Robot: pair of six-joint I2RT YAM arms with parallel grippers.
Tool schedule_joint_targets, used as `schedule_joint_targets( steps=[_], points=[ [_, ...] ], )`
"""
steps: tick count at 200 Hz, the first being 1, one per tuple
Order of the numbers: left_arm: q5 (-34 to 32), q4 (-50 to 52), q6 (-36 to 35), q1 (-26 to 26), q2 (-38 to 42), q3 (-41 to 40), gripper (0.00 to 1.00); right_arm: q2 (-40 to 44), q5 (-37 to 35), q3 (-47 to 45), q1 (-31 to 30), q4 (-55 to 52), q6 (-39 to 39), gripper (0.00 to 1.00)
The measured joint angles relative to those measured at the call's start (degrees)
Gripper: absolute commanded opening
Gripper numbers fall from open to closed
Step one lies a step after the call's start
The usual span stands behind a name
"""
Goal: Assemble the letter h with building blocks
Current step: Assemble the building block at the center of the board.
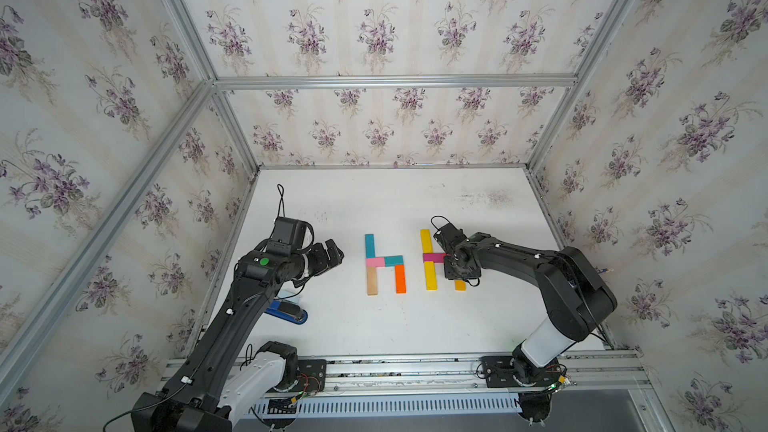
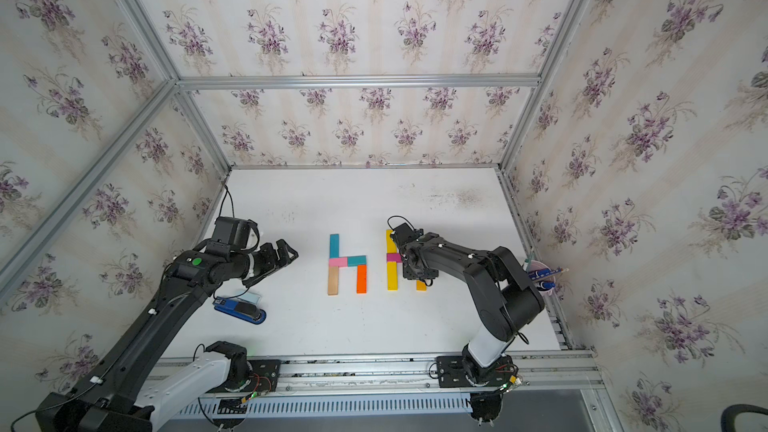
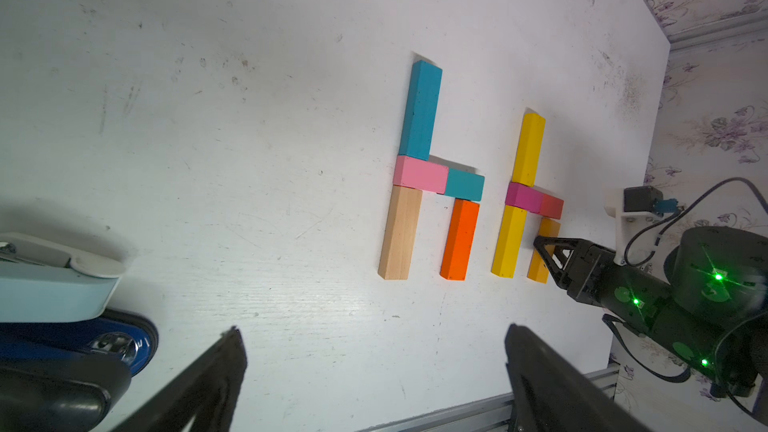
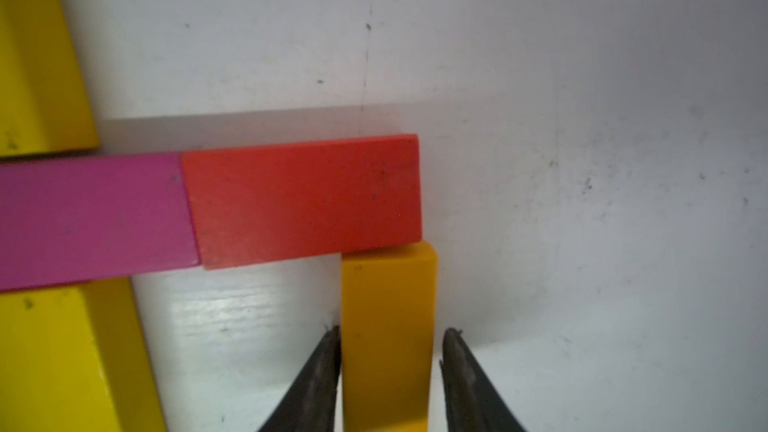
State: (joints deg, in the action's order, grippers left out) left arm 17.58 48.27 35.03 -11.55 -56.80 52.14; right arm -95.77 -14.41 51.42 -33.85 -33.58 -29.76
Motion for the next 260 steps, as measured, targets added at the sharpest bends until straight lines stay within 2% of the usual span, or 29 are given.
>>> schedule_joint_targets(
  steps=[18, 36, 197, 226, 260],
  points=[
    [0.0, 0.2, 0.0, 0.0, -0.1, 0.2, 0.99, 0.0, 0.1, -0.1, 0.0, 0.2, 0.2, 0.39],
    [0.0, 0.2, 0.0, 0.0, -0.3, 0.3, 0.99, 0.0, 0.4, -0.2, 0.0, 0.5, 0.3, 0.33],
    [0.0, 0.2, 0.0, 0.0, -0.2, -0.2, 0.99, 0.0, 0.1, -0.5, -0.5, 0.9, 1.2, 0.32],
    [0.0, 0.2, 0.0, 0.0, 0.0, -0.3, 0.99, 0.0, 0.1, -0.6, -0.5, 1.1, 1.2, 0.36],
    [0.0, 0.2, 0.0, 0.0, 0.0, -0.6, 0.99, 0.0, -0.5, -0.6, -0.4, 1.4, 1.0, 0.56]
  ],
)
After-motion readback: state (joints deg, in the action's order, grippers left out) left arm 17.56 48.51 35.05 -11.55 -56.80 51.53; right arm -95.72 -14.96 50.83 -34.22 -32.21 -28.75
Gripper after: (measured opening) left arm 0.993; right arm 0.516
